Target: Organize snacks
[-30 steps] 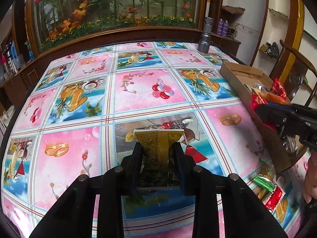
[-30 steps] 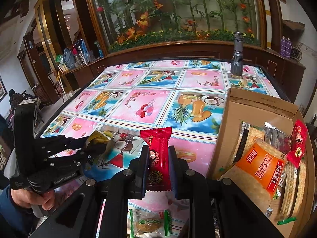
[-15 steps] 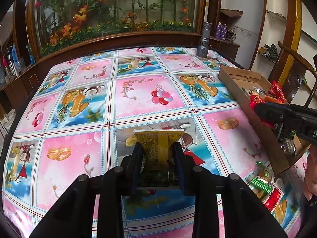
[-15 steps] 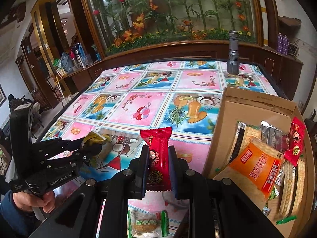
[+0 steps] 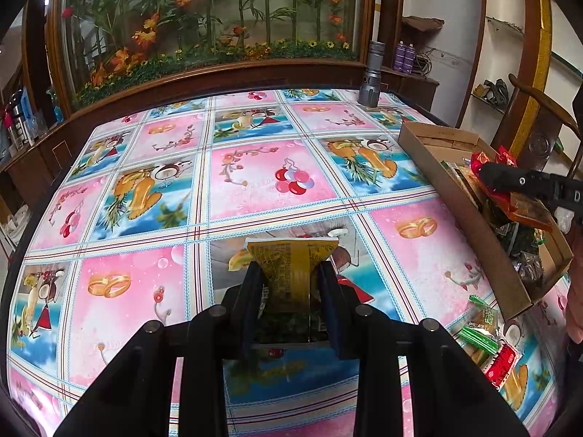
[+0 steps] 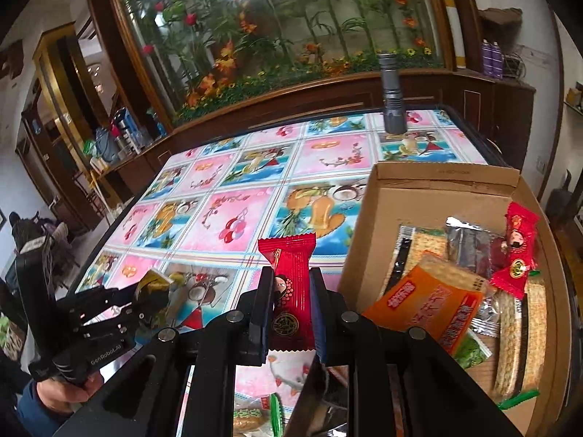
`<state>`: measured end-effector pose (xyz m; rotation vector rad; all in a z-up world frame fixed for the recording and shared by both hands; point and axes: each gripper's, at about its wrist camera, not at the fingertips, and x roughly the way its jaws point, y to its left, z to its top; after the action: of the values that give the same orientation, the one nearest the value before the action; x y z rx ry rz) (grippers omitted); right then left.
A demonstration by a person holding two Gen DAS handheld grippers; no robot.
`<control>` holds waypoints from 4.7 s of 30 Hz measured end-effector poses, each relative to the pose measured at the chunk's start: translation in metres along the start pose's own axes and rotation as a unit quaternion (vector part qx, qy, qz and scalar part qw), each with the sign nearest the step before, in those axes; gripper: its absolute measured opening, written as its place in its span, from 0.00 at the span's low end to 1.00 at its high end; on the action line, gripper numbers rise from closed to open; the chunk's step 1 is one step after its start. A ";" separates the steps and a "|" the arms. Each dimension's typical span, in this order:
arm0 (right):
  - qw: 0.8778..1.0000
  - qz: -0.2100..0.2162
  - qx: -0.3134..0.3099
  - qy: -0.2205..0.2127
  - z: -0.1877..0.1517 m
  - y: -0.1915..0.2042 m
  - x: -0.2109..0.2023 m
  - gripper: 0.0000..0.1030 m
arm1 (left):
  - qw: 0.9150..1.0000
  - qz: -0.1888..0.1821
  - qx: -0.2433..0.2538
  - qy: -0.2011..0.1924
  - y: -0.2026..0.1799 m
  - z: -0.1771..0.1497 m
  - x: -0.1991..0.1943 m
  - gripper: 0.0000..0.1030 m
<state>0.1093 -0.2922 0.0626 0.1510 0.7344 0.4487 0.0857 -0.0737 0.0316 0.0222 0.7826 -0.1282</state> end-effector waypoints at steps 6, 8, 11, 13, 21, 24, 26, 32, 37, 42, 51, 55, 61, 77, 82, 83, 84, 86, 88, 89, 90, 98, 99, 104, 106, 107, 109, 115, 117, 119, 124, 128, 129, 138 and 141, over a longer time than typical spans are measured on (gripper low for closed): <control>1.000 -0.009 0.026 -0.009 0.005 -0.018 -0.006 0.19 | 1.000 -0.013 -0.006 -0.002 -0.004 0.003 -0.004 0.29; 0.999 -0.011 0.037 -0.016 0.008 -0.026 -0.012 0.19 | 1.000 -0.020 -0.008 -0.004 -0.007 0.004 -0.005 0.29; 0.998 -0.018 0.059 -0.026 0.010 -0.042 -0.019 0.19 | 0.999 -0.031 -0.008 -0.004 -0.013 0.007 -0.006 0.29; 0.996 -0.025 0.075 -0.031 0.012 -0.053 -0.023 0.19 | 0.999 -0.043 -0.010 -0.004 -0.019 0.010 -0.007 0.29; 0.986 -0.063 0.149 -0.040 0.013 -0.101 -0.039 0.19 | 0.997 -0.078 0.007 -0.025 -0.062 0.030 -0.014 0.29; 0.983 -0.069 0.162 -0.044 0.013 -0.110 -0.043 0.19 | 0.994 -0.102 0.019 -0.038 -0.087 0.036 -0.020 0.29; 0.982 -0.073 0.168 -0.049 0.014 -0.114 -0.047 0.19 | 0.992 -0.113 0.027 -0.046 -0.101 0.038 -0.024 0.29; 0.981 -0.083 0.165 -0.065 0.017 -0.120 -0.068 0.19 | 0.983 -0.164 0.050 -0.067 -0.147 0.040 -0.041 0.29; 0.981 -0.087 0.164 -0.050 0.015 -0.130 -0.073 0.18 | 0.977 -0.189 0.083 -0.060 -0.187 0.032 -0.037 0.29; 0.979 -0.096 0.176 -0.026 0.011 -0.137 -0.065 0.18 | 0.975 -0.188 0.106 -0.043 -0.212 0.026 -0.022 0.29; 0.977 -0.101 0.186 -0.021 0.010 -0.140 -0.064 0.18 | 0.976 -0.176 0.119 -0.041 -0.232 0.029 -0.003 0.29; 0.976 -0.106 0.188 -0.010 0.008 -0.141 -0.058 0.18 | 0.977 -0.173 0.118 -0.036 -0.236 0.031 0.007 0.29; 0.973 -0.116 0.199 0.010 0.005 -0.147 -0.049 0.18 | 0.979 -0.167 0.113 -0.027 -0.237 0.035 0.020 0.31; 0.969 -0.141 0.199 0.040 0.001 -0.155 -0.026 0.18 | 0.982 -0.163 0.093 -0.019 -0.235 0.045 0.035 0.56; 0.969 -0.134 0.203 0.035 0.002 -0.157 -0.025 0.18 | 0.983 -0.158 0.092 -0.021 -0.234 0.047 0.036 0.63; 0.970 -0.134 0.202 0.034 0.002 -0.157 -0.024 0.18 | 0.983 -0.159 0.091 -0.020 -0.234 0.047 0.036 0.63; 0.970 -0.133 0.201 0.034 0.002 -0.157 -0.023 0.18 | 0.983 -0.159 0.090 -0.020 -0.233 0.047 0.037 0.64; 0.970 -0.130 0.205 0.032 0.002 -0.158 -0.022 0.18 | 0.983 -0.157 0.088 -0.020 -0.232 0.048 0.037 0.67; 0.969 -0.127 0.209 0.031 0.002 -0.159 -0.022 0.18 | 0.984 -0.156 0.089 -0.019 -0.232 0.048 0.037 0.67; 0.969 -0.127 0.210 0.031 0.002 -0.159 -0.022 0.18 | 0.984 -0.155 0.089 -0.019 -0.232 0.048 0.036 0.68; 0.969 -0.127 0.210 0.031 0.003 -0.158 -0.022 0.18 | 0.984 -0.153 0.089 -0.019 -0.232 0.048 0.037 0.68; 0.968 -0.135 0.209 0.029 0.003 -0.160 -0.026 0.19 | 0.985 -0.142 0.095 -0.021 -0.232 0.046 0.033 0.74; 0.968 -0.135 0.210 0.029 0.003 -0.159 -0.026 0.22 | 0.985 -0.139 0.097 -0.023 -0.232 0.045 0.033 0.74; 0.967 -0.141 0.213 0.021 0.004 -0.159 -0.031 0.45 | 0.987 -0.126 0.097 -0.023 -0.231 0.044 0.033 0.83; 0.966 -0.145 0.213 0.019 0.004 -0.159 -0.032 0.47 | 0.987 -0.127 0.094 -0.020 -0.230 0.045 0.033 0.84; 0.966 -0.146 0.213 0.019 0.004 -0.159 -0.032 0.48 | 0.987 -0.127 0.094 -0.019 -0.229 0.045 0.033 0.84; 0.966 -0.145 0.213 0.019 0.004 -0.159 -0.032 0.50 | 0.988 -0.124 0.094 -0.019 -0.230 0.044 0.033 0.84; 0.965 -0.151 0.214 0.013 0.004 -0.160 -0.035 0.62 | 0.988 -0.115 0.099 -0.017 -0.231 0.044 0.035 0.87; 0.964 -0.152 0.216 0.012 0.004 -0.161 -0.036 0.66 | 0.989 -0.112 0.099 -0.016 -0.231 0.044 0.036 0.88; 0.964 -0.153 0.217 0.010 0.004 -0.161 -0.036 0.70 | 0.989 -0.110 0.100 -0.015 -0.231 0.044 0.036 0.88; 0.963 -0.161 0.215 0.001 0.006 -0.160 -0.041 0.78 | 0.989 -0.101 0.104 -0.015 -0.232 0.043 0.035 0.88; 0.963 -0.164 0.216 -0.009 0.007 -0.159 -0.044 0.84 | 0.990 -0.092 0.105 -0.013 -0.231 0.043 0.036 0.90; 0.962 -0.166 0.215 -0.010 0.007 -0.159 -0.045 0.85 | 0.990 -0.091 0.105 -0.012 -0.231 0.043 0.037 0.90; 0.961 -0.188 0.202 -0.025 0.012 -0.153 -0.052 0.88 | 0.991 -0.046 0.124 -0.008 -0.231 0.038 0.027 0.94; 0.960 -0.196 0.196 -0.040 0.014 -0.151 -0.056 0.91 | 0.992 -0.050 0.117 0.003 -0.224 0.031 0.020 0.95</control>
<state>0.1336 -0.4520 0.0639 0.3858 0.7464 -0.0852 0.0935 -0.2999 0.0458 0.2055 0.7719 -0.3151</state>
